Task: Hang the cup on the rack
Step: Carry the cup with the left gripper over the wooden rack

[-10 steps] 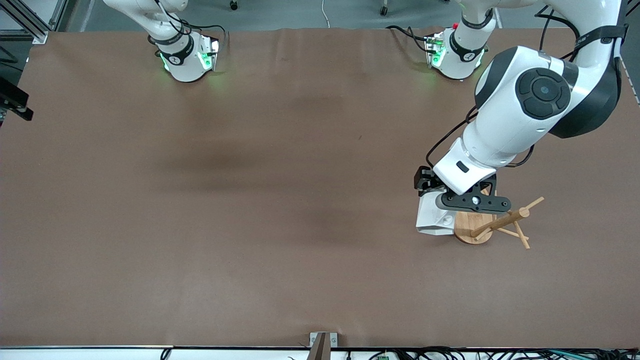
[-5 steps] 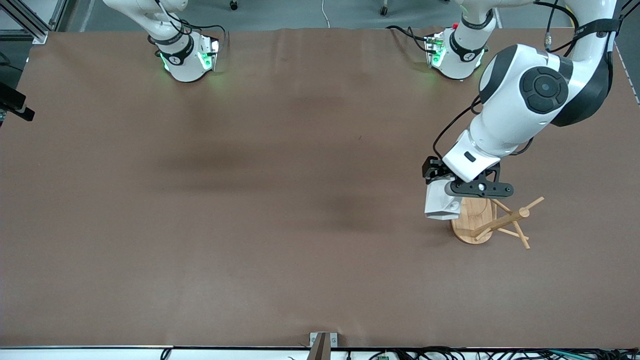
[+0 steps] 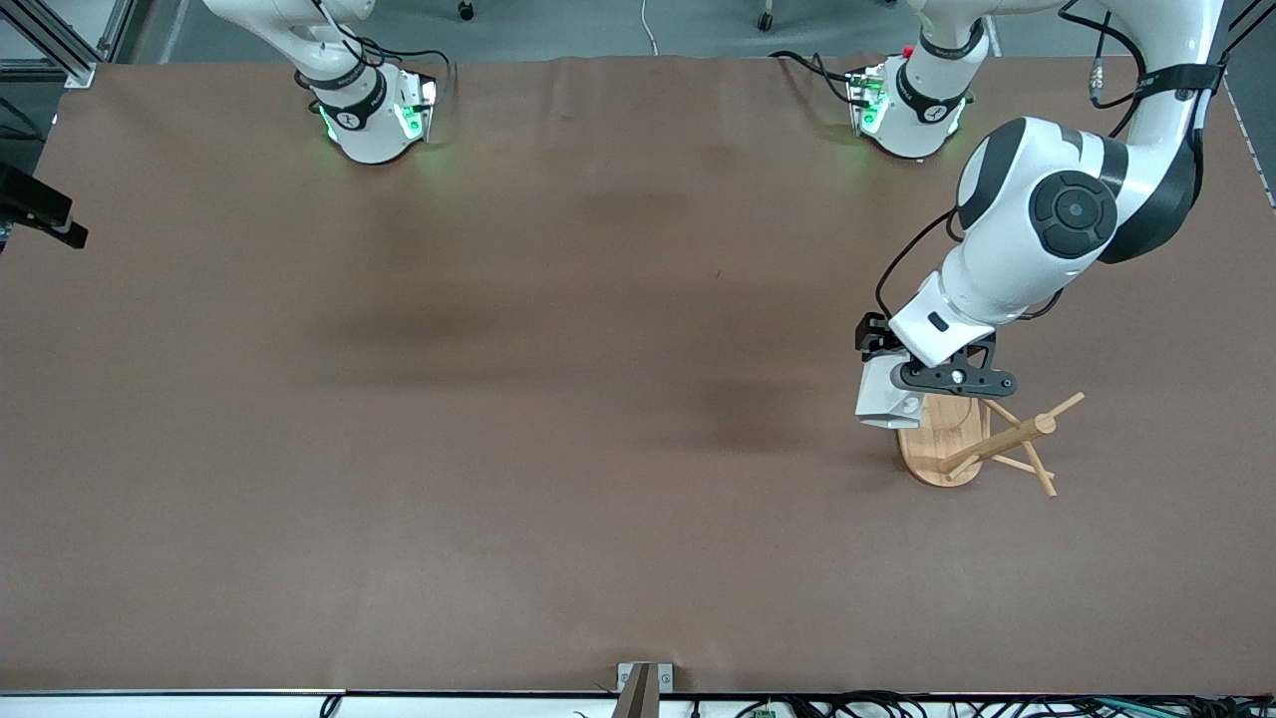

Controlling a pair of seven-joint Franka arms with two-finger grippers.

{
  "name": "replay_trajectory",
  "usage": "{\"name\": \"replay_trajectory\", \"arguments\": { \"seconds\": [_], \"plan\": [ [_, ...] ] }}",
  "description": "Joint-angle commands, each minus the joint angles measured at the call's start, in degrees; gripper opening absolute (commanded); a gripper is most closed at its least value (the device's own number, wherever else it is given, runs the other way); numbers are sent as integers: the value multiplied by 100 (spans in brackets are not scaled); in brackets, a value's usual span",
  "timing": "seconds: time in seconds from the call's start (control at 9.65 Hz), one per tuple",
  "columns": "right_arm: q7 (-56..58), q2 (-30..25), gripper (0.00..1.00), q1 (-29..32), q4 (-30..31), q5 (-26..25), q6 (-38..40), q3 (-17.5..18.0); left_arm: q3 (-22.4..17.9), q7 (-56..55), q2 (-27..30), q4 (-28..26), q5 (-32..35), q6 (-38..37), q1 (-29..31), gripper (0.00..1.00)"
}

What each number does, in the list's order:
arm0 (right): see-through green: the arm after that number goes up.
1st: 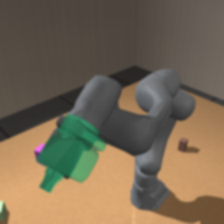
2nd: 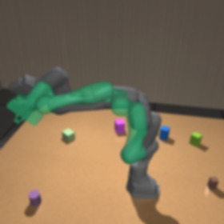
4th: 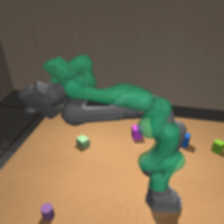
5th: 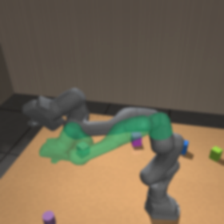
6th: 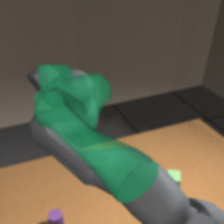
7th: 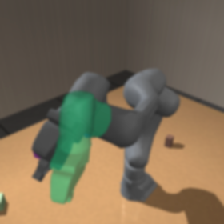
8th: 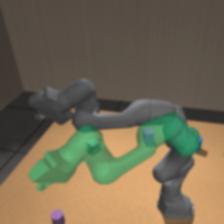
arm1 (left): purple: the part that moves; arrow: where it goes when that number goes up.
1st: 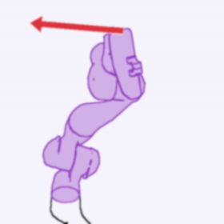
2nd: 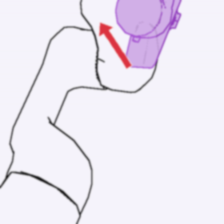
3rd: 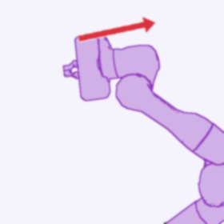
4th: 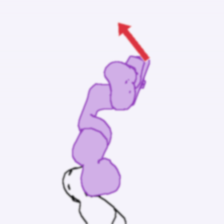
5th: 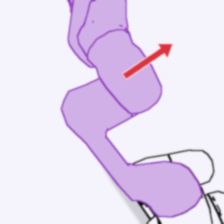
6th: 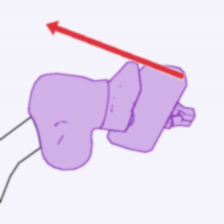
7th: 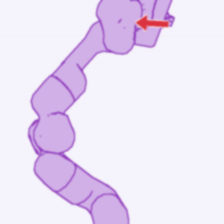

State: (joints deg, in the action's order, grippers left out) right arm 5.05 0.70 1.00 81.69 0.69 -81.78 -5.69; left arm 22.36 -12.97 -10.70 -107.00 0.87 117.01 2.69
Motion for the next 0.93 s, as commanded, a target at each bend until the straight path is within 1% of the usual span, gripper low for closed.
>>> {"name": "replay_trajectory", "arguments": {
  "seconds": [0.0, 0.1, 0.41, 0.83],
  "plan": [
    [-74, -78, 99, -91, 110, -7, -66, -72, -64, 258, 173, -374, -105, 146, 56, 21],
    [-74, -78, 99, -92, 128, -16, -83, -73, -169, 434, 199, -391, -105, 138, 82, 21],
    [-83, -78, 100, -118, 137, 10, -66, -64, -240, 847, 200, -409, -105, 138, 196, 21],
    [-100, -78, 100, -127, 137, 10, -75, -64, -337, 1190, 199, -426, -105, 138, 205, 21]
  ]
}}
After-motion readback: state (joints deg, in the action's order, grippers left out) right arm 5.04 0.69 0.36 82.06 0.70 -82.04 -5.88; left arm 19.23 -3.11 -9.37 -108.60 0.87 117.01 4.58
